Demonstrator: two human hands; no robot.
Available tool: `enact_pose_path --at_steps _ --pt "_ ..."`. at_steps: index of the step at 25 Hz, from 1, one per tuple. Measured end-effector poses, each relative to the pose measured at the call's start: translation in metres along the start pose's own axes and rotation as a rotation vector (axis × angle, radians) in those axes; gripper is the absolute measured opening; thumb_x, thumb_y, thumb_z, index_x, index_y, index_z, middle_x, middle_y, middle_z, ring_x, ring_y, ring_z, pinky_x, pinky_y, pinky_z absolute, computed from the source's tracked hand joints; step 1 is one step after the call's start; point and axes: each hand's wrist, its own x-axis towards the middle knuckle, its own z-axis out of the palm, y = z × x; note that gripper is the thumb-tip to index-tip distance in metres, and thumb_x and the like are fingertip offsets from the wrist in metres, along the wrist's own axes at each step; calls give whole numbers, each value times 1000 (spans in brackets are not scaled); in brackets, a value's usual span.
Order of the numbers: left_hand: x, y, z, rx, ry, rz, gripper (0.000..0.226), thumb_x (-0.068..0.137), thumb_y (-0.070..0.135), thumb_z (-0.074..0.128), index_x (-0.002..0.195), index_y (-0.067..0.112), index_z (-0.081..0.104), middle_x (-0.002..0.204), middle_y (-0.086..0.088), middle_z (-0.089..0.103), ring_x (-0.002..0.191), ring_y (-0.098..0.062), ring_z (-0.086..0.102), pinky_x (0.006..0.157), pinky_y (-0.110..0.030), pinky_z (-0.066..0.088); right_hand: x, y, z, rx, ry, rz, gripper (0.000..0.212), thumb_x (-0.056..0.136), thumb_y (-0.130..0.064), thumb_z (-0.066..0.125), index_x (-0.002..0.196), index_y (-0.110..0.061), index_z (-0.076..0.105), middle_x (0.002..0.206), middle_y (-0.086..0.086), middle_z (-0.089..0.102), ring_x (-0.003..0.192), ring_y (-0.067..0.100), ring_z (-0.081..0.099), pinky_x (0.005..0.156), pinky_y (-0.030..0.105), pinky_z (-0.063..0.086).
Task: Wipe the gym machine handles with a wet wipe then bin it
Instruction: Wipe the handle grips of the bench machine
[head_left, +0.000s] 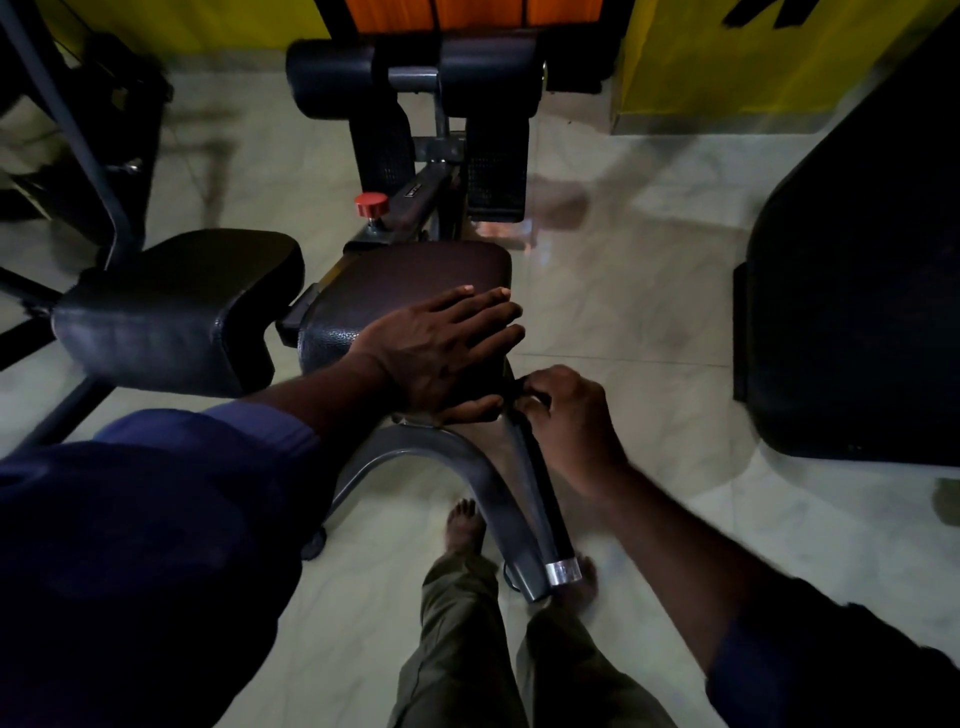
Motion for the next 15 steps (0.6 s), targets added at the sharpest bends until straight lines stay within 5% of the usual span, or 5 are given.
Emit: enact_pose_path --at_steps 4,8,11,15 --pt "-1 0 1 17 -8 -11 87 97 72 39 154 6 42 159 -20 41 153 -36 31 124 -51 27 -101 7 -27 44 -122 -60 3 92 -21 76 90 -24 76 88 -19 60 79 -7 57 77 2 39" --pt "0 0 1 19 -9 -15 86 97 71 38 153 6 43 159 -20 42 152 -37 32 123 -51 27 -161 13 -45 75 -157 -80 11 95 -24 69 97 -26 80 96 -20 66 89 -12 64 81 5 46" --pt "-1 0 1 28 -11 -11 86 97 71 38 152 6 44 158 -21 42 152 -37 32 123 -52 28 -92 9 -21 25 -49 -121 8 94 -19 71 94 -22 79 90 -13 66 80 -2 62 79 3 43" --pt "1 -3 3 13 0 -8 85 97 70 40 152 5 44 157 -21 43 151 -38 33 122 -52 29 -14 2 2 22 26 -70 4 86 -9 78 87 -11 75 84 3 69 78 17 65 75 29 53"
